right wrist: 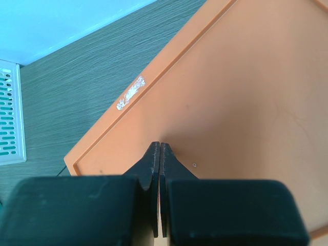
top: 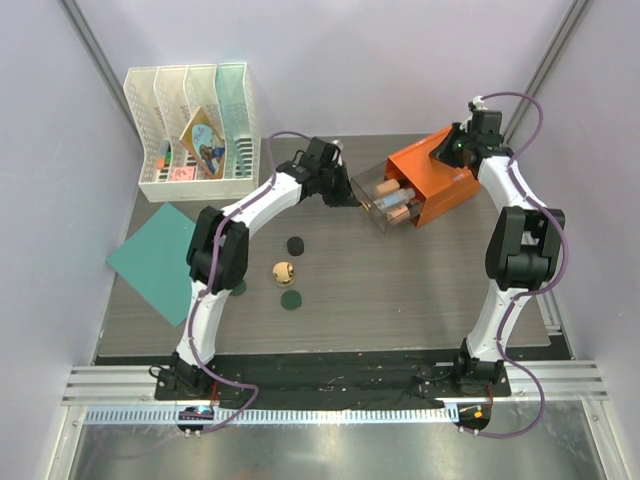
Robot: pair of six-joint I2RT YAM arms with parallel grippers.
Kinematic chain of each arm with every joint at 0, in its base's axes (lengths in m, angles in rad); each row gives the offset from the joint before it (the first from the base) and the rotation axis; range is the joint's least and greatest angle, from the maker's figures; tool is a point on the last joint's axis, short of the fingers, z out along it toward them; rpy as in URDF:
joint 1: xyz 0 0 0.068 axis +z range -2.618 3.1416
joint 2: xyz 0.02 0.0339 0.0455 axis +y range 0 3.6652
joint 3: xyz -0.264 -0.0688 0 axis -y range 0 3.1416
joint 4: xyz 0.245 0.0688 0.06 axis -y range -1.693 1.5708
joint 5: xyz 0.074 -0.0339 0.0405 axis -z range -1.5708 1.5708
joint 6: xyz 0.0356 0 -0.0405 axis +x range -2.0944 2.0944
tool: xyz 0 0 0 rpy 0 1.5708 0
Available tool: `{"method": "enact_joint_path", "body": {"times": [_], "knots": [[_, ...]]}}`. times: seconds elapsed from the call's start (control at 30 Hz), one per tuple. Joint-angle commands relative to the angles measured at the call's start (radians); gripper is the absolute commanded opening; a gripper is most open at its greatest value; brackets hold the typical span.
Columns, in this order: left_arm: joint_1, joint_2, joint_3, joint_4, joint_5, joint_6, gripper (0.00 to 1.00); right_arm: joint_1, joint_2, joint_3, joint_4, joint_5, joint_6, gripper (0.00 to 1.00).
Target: Organize the makeup
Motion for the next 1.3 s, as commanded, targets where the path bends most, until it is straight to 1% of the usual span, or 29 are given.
{"method": "enact_joint_path", "body": {"times": [0.0,0.1,0.3,0.47,0.5,0.53,0.6,0.7,0.73,0.83,0.97,1.0,1.13,1.27], "knots": [[-0.014,0.03,0.112,0.008,0.072,-0.037,0.0,-0.004,0.19,-0.12,-0.358,0.138,-0.062,0.01],[-0.021,0.072,0.152,0.046,0.103,-0.07,0.0,-0.004,0.191,-0.118,-0.358,0.137,-0.062,0.01],[-0.036,0.159,0.234,0.182,0.173,-0.169,0.0,-0.005,0.191,-0.12,-0.356,0.137,-0.06,0.01],[-0.047,0.259,0.328,0.281,0.225,-0.285,0.0,-0.004,0.193,-0.12,-0.356,0.131,-0.059,0.01],[-0.05,0.277,0.337,0.335,0.238,-0.307,0.0,-0.004,0.193,-0.12,-0.356,0.132,-0.059,0.01],[-0.051,0.308,0.346,0.363,0.245,-0.358,0.0,-0.004,0.193,-0.122,-0.356,0.131,-0.059,0.01],[-0.054,0.361,0.385,0.426,0.261,-0.408,0.0,-0.004,0.193,-0.122,-0.355,0.129,-0.059,0.01],[-0.059,0.409,0.463,0.451,0.281,-0.46,0.0,-0.004,0.194,-0.12,-0.356,0.126,-0.057,0.01],[-0.06,0.423,0.475,0.486,0.284,-0.468,0.0,-0.004,0.195,-0.12,-0.356,0.123,-0.057,0.01],[-0.065,0.434,0.48,0.554,0.284,-0.514,0.01,-0.004,0.196,-0.123,-0.356,0.125,-0.059,0.01],[-0.06,0.409,0.457,0.545,0.287,-0.509,0.01,-0.004,0.196,-0.122,-0.356,0.12,-0.056,0.01],[-0.059,0.4,0.439,0.542,0.29,-0.496,0.01,-0.004,0.198,-0.12,-0.356,0.12,-0.057,0.01],[-0.042,0.323,0.267,0.56,0.267,-0.482,0.03,-0.004,0.193,-0.123,-0.356,0.121,-0.057,0.01],[-0.021,0.296,0.222,0.514,0.267,-0.476,0.08,-0.004,0.19,-0.125,-0.356,0.122,-0.056,0.01]]}}
